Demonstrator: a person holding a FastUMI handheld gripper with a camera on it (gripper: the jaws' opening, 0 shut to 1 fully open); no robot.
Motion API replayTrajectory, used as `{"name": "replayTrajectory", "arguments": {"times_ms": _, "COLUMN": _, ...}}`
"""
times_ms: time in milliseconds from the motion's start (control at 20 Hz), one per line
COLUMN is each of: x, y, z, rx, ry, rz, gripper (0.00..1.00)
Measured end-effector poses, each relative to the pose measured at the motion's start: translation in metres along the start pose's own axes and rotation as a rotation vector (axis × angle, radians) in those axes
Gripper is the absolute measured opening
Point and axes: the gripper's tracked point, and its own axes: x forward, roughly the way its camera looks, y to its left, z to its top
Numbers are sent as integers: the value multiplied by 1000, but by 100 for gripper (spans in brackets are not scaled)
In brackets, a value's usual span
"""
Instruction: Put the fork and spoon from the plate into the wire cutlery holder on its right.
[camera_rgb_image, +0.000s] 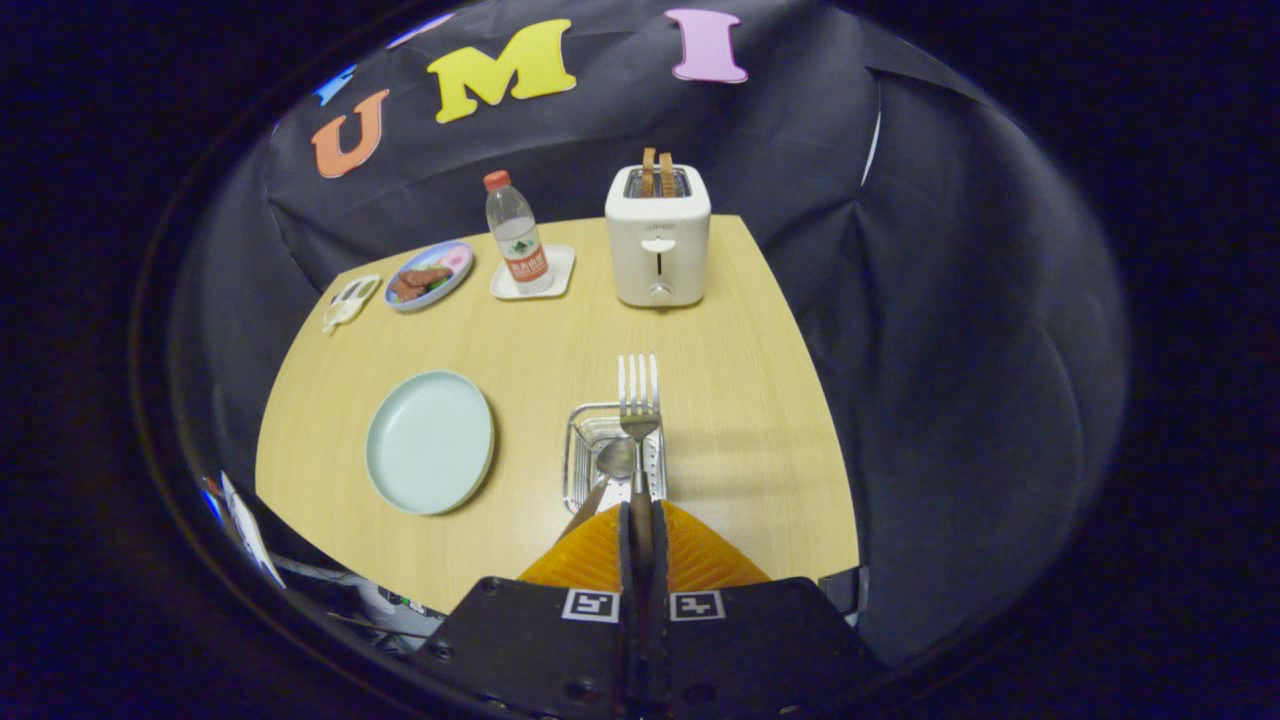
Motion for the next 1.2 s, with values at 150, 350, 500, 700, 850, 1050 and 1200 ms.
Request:
{"name": "replayTrajectory", "arguments": {"times_ms": 150, "x": 0, "y": -3, "z": -7, "rx": -26, "ry": 54, "rz": -18, "gripper": 4}}
{"name": "replayTrajectory", "arguments": {"times_ms": 350, "x": 3, "y": 2, "z": -21, "rx": 2, "ry": 148, "rz": 17, "gripper": 5}}
{"name": "replayTrajectory", "arguments": {"times_ms": 500, "x": 1, "y": 0, "z": -25, "rx": -6, "ry": 174, "rz": 9, "gripper": 6}}
{"name": "replayTrajectory", "arguments": {"times_ms": 700, "x": 2, "y": 0, "z": -15, "rx": -44, "ry": 178, "rz": -11, "gripper": 8}}
{"name": "replayTrajectory", "arguments": {"times_ms": 850, "x": 5, "y": 4, "z": -10, "rx": -50, "ry": 169, "rz": -8, "gripper": 8}}
{"name": "replayTrajectory", "arguments": {"times_ms": 1050, "x": 5, "y": 9, "z": -1, "rx": -18, "ry": 139, "rz": 11, "gripper": 10}}
{"name": "replayTrajectory", "arguments": {"times_ms": 1200, "x": 4, "y": 12, "z": 5, "rx": -18, "ry": 111, "rz": 11, "gripper": 11}}
